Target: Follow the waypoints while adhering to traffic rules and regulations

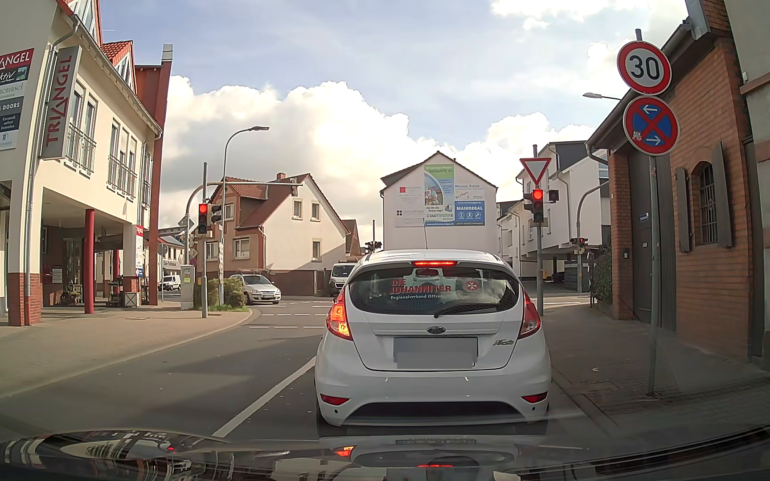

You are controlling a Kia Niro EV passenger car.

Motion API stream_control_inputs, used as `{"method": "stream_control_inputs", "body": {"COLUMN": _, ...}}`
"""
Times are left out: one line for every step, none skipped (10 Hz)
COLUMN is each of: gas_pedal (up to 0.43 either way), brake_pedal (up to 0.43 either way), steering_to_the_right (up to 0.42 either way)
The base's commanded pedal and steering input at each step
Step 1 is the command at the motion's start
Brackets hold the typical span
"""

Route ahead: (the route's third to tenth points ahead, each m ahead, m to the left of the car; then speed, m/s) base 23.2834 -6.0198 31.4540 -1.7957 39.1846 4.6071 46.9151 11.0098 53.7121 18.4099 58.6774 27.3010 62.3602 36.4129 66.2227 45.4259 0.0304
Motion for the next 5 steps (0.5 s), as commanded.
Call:
{"method": "stream_control_inputs", "body": {"gas_pedal": 0.0, "brake_pedal": 0.299, "steering_to_the_right": 0.009}}
{"method": "stream_control_inputs", "body": {"gas_pedal": 0.0, "brake_pedal": 0.311, "steering_to_the_right": 0.009}}
{"method": "stream_control_inputs", "body": {"gas_pedal": 0.0, "brake_pedal": 0.305, "steering_to_the_right": 0.009}}
{"method": "stream_control_inputs", "body": {"gas_pedal": 0.0, "brake_pedal": 0.305, "steering_to_the_right": 0.009}}
{"method": "stream_control_inputs", "body": {"gas_pedal": 0.0, "brake_pedal": 0.287, "steering_to_the_right": 0.01}}
